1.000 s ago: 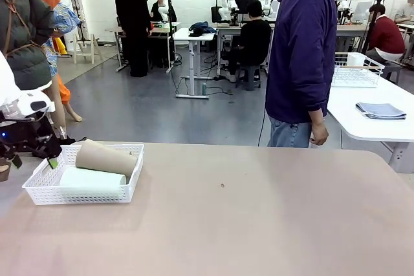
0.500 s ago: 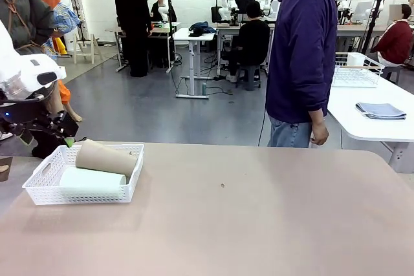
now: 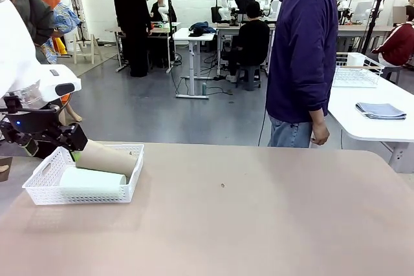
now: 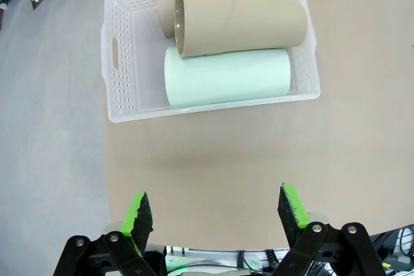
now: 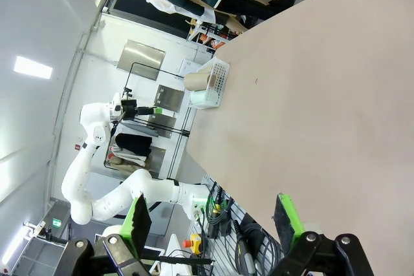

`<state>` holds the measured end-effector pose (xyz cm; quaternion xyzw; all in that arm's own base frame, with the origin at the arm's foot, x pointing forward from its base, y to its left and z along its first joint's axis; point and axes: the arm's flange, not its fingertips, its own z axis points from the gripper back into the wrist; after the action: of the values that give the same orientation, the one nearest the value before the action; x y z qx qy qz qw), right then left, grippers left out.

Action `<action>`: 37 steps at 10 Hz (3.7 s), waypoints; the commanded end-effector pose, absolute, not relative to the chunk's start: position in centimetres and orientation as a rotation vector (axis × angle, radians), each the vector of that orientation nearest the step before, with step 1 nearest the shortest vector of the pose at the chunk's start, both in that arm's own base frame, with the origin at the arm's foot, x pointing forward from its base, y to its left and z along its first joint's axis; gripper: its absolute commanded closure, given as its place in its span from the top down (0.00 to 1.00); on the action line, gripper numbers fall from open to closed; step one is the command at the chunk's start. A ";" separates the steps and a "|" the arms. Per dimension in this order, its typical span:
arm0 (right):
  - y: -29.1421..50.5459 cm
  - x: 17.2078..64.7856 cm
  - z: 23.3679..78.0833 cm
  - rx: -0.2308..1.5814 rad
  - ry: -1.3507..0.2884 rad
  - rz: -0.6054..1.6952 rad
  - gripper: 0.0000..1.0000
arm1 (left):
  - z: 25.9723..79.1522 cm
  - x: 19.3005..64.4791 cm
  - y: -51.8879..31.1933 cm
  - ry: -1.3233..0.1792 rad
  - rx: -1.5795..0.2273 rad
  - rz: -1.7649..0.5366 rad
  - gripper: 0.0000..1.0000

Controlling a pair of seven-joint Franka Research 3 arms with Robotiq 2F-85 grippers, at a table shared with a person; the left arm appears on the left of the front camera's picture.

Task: Clean and organize the cups into the basket.
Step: Move the Organizing basket back to the left side of the table.

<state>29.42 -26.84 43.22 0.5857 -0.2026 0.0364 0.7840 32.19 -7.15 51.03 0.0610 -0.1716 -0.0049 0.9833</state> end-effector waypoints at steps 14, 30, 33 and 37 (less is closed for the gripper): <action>-26.5 29.2 43.0 1.255 -0.445 0.073 1.00 | 53.0 26.7 13.7 -0.252 -0.840 -0.029 1.00; -26.5 29.2 43.0 1.255 -0.445 0.073 1.00 | 46.7 28.0 26.9 -0.273 -1.329 -0.002 1.00; -26.5 29.2 43.0 1.255 -0.445 0.073 1.00 | 46.7 28.0 26.9 -0.273 -1.329 -0.002 1.00; -26.5 29.2 43.0 1.255 -0.445 0.073 1.00 | 46.7 28.0 26.9 -0.273 -1.329 -0.002 1.00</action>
<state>29.33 -26.85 43.17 0.5854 -0.2032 0.0350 0.7841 28.08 26.81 46.75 -0.6095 -0.1174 0.0015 0.7841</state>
